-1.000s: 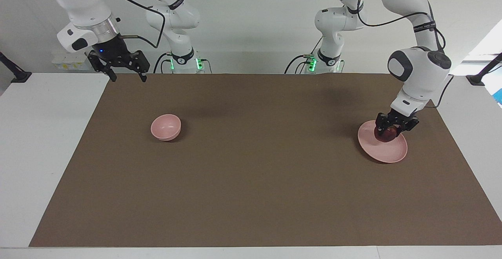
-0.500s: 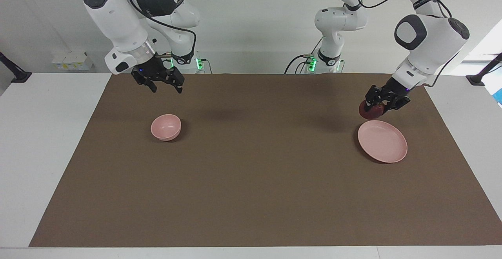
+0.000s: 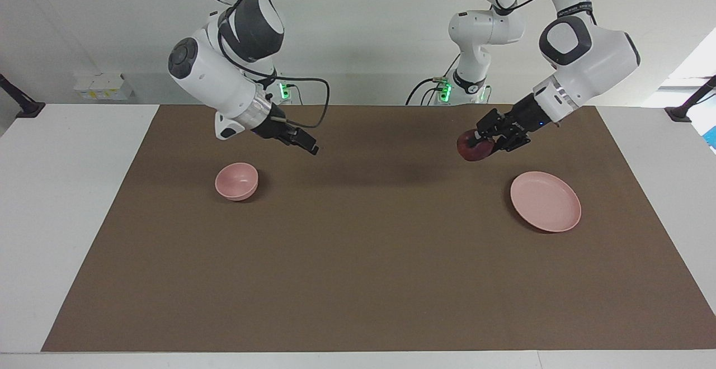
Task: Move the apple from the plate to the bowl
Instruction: 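Lift the apple with the left gripper while the right gripper approaches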
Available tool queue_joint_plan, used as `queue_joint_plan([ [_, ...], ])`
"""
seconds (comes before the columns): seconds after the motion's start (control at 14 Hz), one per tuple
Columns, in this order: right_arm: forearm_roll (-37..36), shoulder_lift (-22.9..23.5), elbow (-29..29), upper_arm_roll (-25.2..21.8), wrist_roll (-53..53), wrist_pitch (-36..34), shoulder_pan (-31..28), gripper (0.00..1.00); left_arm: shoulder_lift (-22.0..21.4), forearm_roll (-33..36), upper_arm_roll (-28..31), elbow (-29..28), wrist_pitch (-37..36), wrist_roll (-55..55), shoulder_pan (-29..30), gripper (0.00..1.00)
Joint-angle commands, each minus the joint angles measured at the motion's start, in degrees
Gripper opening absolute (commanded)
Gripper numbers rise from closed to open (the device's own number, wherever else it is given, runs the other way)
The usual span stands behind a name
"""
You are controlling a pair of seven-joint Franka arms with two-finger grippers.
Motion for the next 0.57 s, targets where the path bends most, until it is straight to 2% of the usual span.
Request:
queue_joint_plan([
  [0.0, 7.15, 2.25, 0.56, -0.05, 9.67, 3.59, 2.63, 1.0, -2.62, -6.81, -1.61, -1.85, 0.19, -1.66, -0.91, 0.0],
  [0.29, 14.19, 5.42, 1.35, -0.05, 19.43, 9.39, 7.46, 1.0, -2.8, -10.25, -6.27, -2.47, 7.11, -6.84, -2.31, 0.0],
  [0.5, 17.79, 5.42, 2.14, 0.03, 24.54, 9.93, 9.92, 1.0, -2.27, -10.35, -8.74, -2.55, 20.28, -12.9, -7.91, 0.0],
])
